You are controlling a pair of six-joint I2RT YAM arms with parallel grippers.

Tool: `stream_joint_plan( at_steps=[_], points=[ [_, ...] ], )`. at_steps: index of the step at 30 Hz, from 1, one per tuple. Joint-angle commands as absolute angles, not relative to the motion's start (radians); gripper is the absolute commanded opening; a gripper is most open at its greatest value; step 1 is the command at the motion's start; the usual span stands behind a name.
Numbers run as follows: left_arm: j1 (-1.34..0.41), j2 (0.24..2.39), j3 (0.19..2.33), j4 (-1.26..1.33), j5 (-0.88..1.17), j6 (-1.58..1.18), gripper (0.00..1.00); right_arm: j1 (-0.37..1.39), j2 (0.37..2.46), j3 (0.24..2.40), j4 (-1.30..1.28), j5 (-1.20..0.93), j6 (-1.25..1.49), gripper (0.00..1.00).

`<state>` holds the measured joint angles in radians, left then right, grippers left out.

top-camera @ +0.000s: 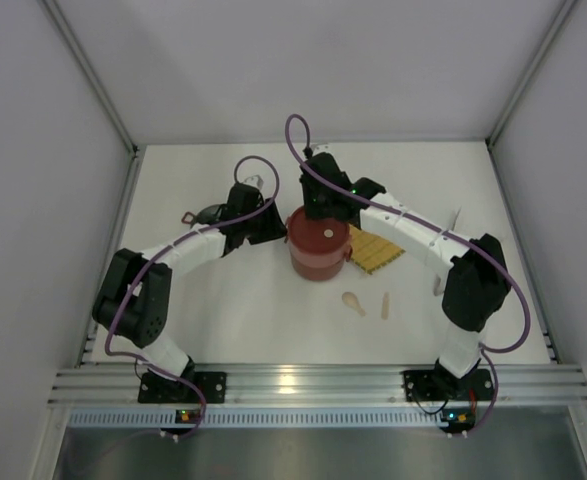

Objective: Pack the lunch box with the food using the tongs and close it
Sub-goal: Close the fastener on the packing box.

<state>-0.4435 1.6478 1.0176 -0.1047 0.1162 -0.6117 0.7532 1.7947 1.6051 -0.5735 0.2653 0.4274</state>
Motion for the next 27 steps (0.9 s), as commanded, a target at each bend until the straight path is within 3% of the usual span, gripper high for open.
stream_joint_plan(
  at_steps=[1,14,20,27],
  points=[
    [-0.466,1.663,1.048,-0.077,0.097,-0.62,0.54,0.739,1.822,1.597,-0.63,0.261,0.416,0.24],
    [-0.468,1.634,1.065,-0.138,-0.035,-0.632,0.54,0.738,1.666,1.601,-0.594,0.362,0.423,0.23],
    [-0.468,1.64,1.111,-0.202,-0.087,-0.624,0.55,0.733,1.572,1.643,-0.709,0.475,0.48,0.24],
    [-0.466,1.638,1.109,-0.209,-0.092,-0.615,0.55,0.707,1.395,1.343,-0.698,0.499,0.606,0.24]
  ],
)
